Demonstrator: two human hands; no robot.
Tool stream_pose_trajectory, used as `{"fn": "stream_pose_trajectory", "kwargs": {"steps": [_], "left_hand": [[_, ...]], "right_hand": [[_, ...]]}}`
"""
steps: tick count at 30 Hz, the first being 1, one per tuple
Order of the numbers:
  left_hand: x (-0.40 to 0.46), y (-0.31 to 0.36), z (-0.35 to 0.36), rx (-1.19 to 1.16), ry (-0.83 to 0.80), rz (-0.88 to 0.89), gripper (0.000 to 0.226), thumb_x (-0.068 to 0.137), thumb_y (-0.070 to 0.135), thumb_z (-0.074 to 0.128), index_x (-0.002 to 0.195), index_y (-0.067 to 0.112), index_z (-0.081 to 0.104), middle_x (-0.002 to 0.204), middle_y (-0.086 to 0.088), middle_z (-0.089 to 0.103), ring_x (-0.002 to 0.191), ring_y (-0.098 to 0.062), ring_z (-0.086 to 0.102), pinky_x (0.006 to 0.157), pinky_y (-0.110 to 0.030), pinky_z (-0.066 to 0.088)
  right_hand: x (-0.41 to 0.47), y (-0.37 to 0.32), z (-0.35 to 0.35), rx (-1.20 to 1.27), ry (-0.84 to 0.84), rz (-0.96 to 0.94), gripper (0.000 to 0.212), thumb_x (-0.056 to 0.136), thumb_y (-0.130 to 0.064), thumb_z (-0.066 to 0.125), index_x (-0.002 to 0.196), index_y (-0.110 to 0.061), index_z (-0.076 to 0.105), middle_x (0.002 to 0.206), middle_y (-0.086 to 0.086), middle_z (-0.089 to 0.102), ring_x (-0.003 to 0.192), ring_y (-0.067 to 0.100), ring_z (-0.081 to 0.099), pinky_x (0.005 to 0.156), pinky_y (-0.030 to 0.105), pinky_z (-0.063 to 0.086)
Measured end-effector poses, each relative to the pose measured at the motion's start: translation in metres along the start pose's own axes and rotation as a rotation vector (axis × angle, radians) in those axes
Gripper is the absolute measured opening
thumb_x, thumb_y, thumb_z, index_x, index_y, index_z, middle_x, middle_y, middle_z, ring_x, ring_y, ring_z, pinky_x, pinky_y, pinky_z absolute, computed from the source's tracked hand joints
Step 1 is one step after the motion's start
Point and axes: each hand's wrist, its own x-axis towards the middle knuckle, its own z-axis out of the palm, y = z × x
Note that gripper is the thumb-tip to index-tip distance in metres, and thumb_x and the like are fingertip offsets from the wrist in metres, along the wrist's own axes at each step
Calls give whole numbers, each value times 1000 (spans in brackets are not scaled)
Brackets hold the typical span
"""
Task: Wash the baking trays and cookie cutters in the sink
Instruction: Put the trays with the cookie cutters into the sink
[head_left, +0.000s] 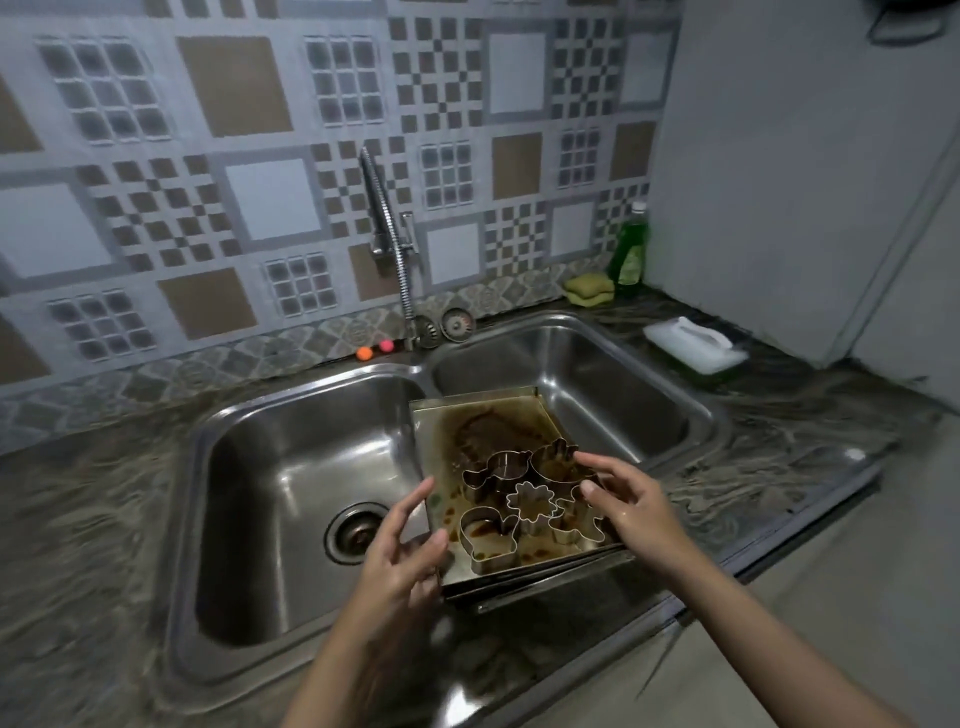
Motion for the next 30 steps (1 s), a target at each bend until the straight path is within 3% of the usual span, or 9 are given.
{"fn": "stream_pose_trajectory", "kwargs": {"steps": [4,6,9,14,19,21,24,28,30], "left_hand": [[58,-12,31,-28,-7,-28,57,75,17,71,126,41,56,128,0,54,110,-25,61,81,-32,54],[89,-18,45,-50,-13,-38,59,75,13,69,126,38,56,123,1,56,100,-17,66,75,-25,54],[138,-28,64,-97,-22,-55,61,71,8,71,123,37,59,108,-2,70,85,-19,67,67,-23,53],[215,-46,85,-179,64,-66,64,72,-7,65,127,26,57,116,-8,68,92,-20,70,72,-22,55],[269,-61,94,-264,150,-123,64,81,-20,48,130,20,53,118,-13,66,96,-23,68,73,-26,57],[288,-66,96,-272,199,-157,64,82,-21,44,129,21,53,117,-13,65,101,-26,66,82,-34,57],[310,-79,98,-279,307,-224,64,85,-22,37,126,24,55,118,-12,62,108,-28,60,98,-47,45],[336,-99,96,-338,432,-284,66,86,-22,32,122,27,57,108,-6,69,97,-21,68,81,-35,57],[342,-110,93,-388,464,-329,67,85,-22,30,121,27,57,106,-6,72,97,-21,69,81,-32,57]], "right_hand": [[50,23,-33,-18,1,12,31,90,-14,63,113,-34,65,127,-5,60,123,15,50,106,41,41],[80,33,-49,-36,-9,12,31,90,-14,63,114,-35,65,126,-3,61,120,14,53,104,38,43],[128,46,-71,-80,-51,13,32,90,-16,62,111,-41,61,128,-3,60,117,9,55,102,32,45],[204,67,-97,-150,-141,49,32,91,-21,62,117,-40,58,137,-3,52,128,17,47,109,42,39],[265,91,-100,-19,-205,173,37,86,-12,68,114,-35,61,137,2,53,129,19,44,110,48,37],[291,105,-99,67,-252,242,39,83,-5,69,110,-33,63,132,8,57,122,23,49,107,52,39],[328,126,-92,147,-306,359,43,81,5,68,108,-28,64,128,11,60,120,26,56,102,51,45],[369,156,-75,208,-351,459,47,79,12,64,106,-26,65,128,12,59,116,25,59,100,47,47],[378,171,-67,226,-354,517,48,79,14,63,105,-26,65,128,11,59,107,21,62,95,41,51]]}}
